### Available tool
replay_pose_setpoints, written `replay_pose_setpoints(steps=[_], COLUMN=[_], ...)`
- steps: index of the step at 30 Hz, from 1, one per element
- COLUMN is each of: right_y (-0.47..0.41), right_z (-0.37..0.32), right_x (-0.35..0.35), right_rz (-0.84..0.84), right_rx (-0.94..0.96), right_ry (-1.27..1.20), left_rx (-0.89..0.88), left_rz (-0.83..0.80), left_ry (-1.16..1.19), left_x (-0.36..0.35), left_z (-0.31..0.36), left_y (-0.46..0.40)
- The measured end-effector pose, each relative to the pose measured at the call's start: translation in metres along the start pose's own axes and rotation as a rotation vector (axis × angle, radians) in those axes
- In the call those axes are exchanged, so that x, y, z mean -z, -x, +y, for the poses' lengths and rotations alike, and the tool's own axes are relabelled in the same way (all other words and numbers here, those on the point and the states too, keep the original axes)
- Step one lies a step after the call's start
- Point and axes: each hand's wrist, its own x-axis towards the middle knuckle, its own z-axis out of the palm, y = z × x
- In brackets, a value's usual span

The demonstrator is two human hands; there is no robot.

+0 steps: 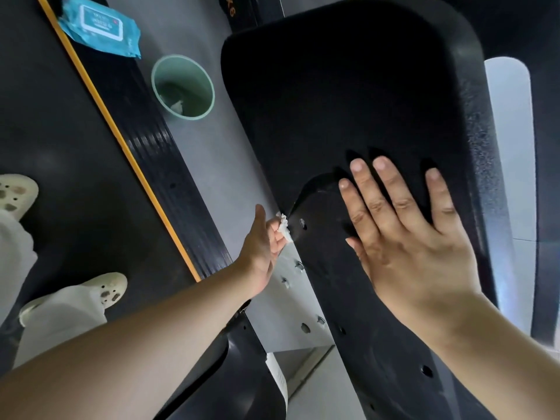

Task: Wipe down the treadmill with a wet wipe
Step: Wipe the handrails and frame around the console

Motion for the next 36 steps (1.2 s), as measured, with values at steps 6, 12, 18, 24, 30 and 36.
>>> replay_pose_setpoints(steps=[6,12,18,24,30,36], right_y=[0.0,-0.001,0.0,-0.003,-0.009,-0.061], right_z=[-0.001,-0.002,-0.003,-0.009,-0.017,-0.007], right_x=[0.001,0.001,0.004,0.005,0.013,0.052], right_rz=[-0.016,-0.034,-0.051,-0.042,-0.111,-0.258], right_rx=[0.0,-0.002,-0.016,-0.06,-0.087,-0.13], right_ry=[-0.004,-0.012,-0.059,-0.085,-0.123,-0.24], left_rx=[-0.012,0.016,0.102,0.105,0.144,0.276], left_rz=[-0.001,0.0,-0.035,-0.034,-0.06,-0.01], left_ry=[0.173,0.03,0.128,0.179,0.125,0.154], left_x=[0.01,0.002,0.008,0.004,0.006,0.009], left_z=[0.014,0.001,0.02,0.039,0.072,0.141], left_y=[-0.019,-0.013,-0.018,-0.019,-0.016,-0.016])
